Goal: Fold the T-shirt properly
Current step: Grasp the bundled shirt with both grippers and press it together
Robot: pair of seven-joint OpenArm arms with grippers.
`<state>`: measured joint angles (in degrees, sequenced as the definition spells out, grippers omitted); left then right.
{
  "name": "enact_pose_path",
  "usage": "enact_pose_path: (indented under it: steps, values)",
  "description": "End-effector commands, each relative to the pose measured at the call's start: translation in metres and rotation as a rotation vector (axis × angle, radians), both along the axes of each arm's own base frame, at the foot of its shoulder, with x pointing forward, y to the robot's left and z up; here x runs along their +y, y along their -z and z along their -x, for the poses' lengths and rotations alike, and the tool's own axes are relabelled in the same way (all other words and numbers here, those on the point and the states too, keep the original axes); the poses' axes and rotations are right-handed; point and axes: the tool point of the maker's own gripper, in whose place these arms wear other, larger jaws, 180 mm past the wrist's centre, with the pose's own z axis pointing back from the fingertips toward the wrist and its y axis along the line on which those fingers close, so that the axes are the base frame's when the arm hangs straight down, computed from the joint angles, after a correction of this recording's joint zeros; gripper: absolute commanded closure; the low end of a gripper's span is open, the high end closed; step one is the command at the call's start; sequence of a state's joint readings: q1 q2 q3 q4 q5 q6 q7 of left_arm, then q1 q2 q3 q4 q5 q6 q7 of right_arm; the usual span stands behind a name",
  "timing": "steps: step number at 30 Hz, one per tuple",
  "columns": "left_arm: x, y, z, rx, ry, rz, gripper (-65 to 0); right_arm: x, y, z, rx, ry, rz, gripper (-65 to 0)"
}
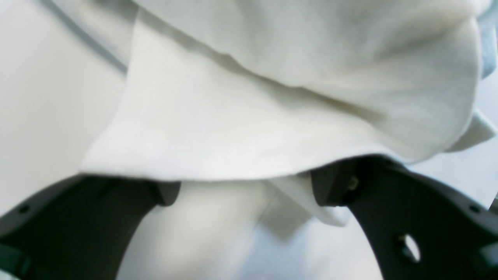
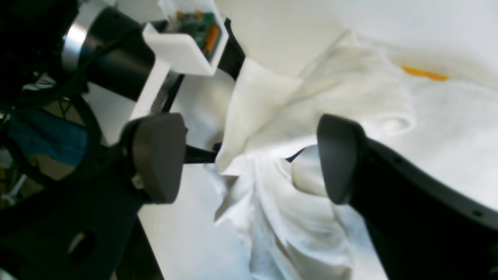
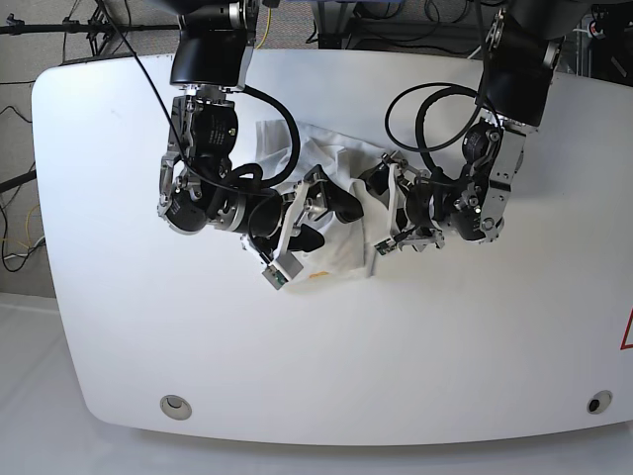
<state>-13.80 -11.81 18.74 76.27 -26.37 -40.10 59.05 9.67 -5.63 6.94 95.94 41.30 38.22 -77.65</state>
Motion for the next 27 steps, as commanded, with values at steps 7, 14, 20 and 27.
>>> enact_pose_path:
  steps: [7,14,20,27]
  values:
    - [0.005,-0.002,-0.002,-0.014,0.007,-0.031,-45.1,-0.032,-0.029,-0.025,-0.068,0.124,-0.097,-48.6]
    - [0.012,-0.003,-0.002,-0.009,-0.002,-0.026,-45.5,-0.036,-0.035,-0.028,-0.064,0.146,-0.148,-44.5]
    - [0.021,-0.015,0.006,0.021,-0.015,0.051,-46.1,0.007,-0.051,-0.018,-0.093,0.028,-0.190,-44.3]
    - [0.032,-0.041,-0.017,-0.105,-0.054,0.036,-46.8,0.043,-0.037,0.001,-0.111,-0.107,-0.072,-46.8]
